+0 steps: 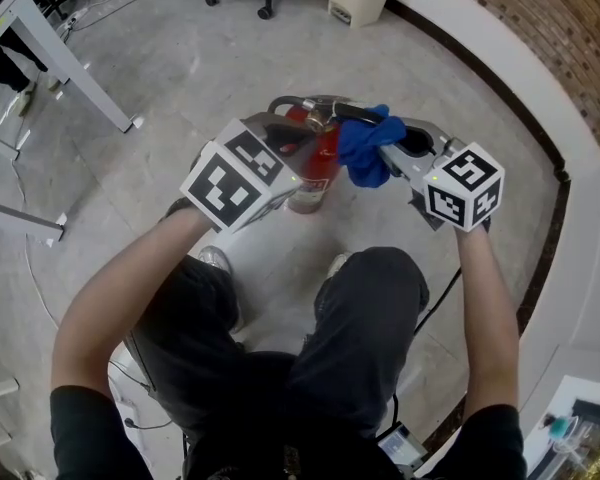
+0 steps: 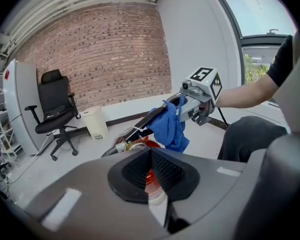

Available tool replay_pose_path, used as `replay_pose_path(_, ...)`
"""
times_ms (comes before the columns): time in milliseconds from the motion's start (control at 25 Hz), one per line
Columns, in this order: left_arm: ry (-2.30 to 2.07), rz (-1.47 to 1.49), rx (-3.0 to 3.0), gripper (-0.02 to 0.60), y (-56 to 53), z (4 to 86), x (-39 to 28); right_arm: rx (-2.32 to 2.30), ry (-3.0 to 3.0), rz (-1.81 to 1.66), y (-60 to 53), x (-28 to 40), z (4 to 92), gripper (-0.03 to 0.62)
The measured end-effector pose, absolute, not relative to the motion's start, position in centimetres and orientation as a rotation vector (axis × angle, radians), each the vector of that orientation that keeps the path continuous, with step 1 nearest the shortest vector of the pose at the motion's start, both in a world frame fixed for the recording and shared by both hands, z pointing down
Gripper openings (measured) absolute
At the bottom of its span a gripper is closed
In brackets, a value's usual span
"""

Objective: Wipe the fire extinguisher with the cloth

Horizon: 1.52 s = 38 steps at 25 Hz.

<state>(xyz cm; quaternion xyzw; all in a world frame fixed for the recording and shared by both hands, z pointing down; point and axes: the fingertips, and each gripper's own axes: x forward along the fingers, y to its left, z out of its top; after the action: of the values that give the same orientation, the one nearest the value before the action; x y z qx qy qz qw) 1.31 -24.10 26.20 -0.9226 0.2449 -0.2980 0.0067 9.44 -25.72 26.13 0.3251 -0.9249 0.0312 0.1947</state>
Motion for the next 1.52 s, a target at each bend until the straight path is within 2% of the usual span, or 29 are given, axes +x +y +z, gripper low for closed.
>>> replay_pose_path(320, 0.774, -0.938, -2.909, 0.006, -22.7, 27.1, 0.4, 0.905, -2.432, 0.13, -21.7, 12.4, 29.5, 0.063)
replay_pose_path(800, 0.856, -0.995, -2.91, 0.006, -20.5, 28.3, -3.5, 1.082, -2.559, 0.167, -23.2, 3.7, 29.1, 0.063)
replay_pose_path(1000, 0.886, -0.986, -2.908, 0.005, -20.9, 28.1, -4.4, 1.034, -2.545, 0.048, -23.3, 2.1, 28.9, 0.063)
replay_pose_path(1240, 0.859, -0.989, -2.932, 0.006, -21.4, 28.7, -3.5, 1.143, -2.55, 0.076, -23.0, 4.9, 30.3, 0.063)
replay_pose_path(1400, 0.802, -1.022, -2.939, 0.006, -21.6, 29.7, -2.1, 1.312, -2.482, 0.207, -24.5, 9.3, 32.8, 0.063)
replay_pose_path(1520, 0.781, -1.022, -2.959, 0.006, -21.8, 30.4, -1.2, 1.368, -2.542, 0.271, -26.0, 10.2, 32.7, 0.063)
